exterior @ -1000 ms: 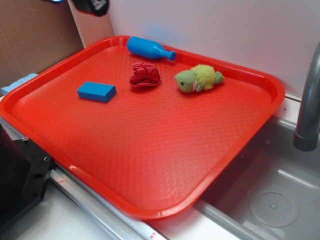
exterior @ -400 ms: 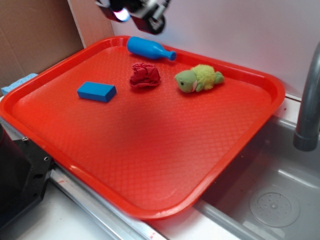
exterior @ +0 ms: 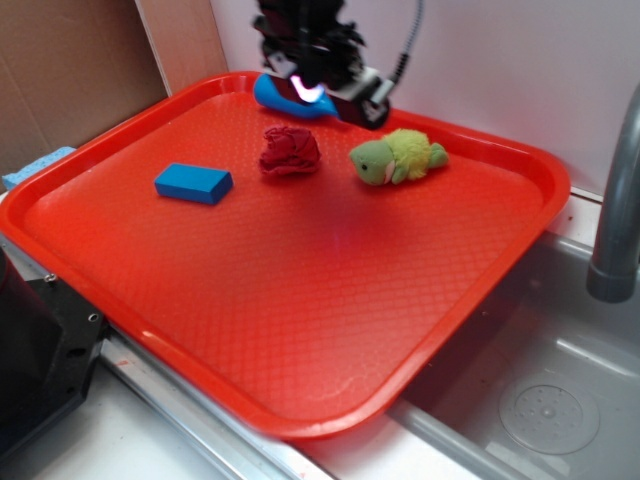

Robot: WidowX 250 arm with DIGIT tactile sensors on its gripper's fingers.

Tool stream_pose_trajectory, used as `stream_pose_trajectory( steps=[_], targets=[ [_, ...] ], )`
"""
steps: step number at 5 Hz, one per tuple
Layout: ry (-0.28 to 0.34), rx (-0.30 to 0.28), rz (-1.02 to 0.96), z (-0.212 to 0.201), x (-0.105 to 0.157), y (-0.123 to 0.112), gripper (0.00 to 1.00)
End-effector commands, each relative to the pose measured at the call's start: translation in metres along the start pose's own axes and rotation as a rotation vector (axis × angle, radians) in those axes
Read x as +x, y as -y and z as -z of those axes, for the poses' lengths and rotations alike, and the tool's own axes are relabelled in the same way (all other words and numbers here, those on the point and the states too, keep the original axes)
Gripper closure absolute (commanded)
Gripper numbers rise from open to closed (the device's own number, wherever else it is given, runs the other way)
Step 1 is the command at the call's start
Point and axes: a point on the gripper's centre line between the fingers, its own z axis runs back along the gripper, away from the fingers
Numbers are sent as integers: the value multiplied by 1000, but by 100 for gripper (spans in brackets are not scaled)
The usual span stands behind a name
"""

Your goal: Grab the green animal.

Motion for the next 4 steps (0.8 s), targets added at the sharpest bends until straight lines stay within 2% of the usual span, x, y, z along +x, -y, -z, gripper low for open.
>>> stream_pose_trajectory(
  steps=[1,2,3,4],
  targets=[
    [21,-73,118,23,25,28,0],
    [14,-66,134,30,24,35,0],
    [15,-46,98,34,24,32,65],
    [2,-14,70,38,24,28,100]
  ],
)
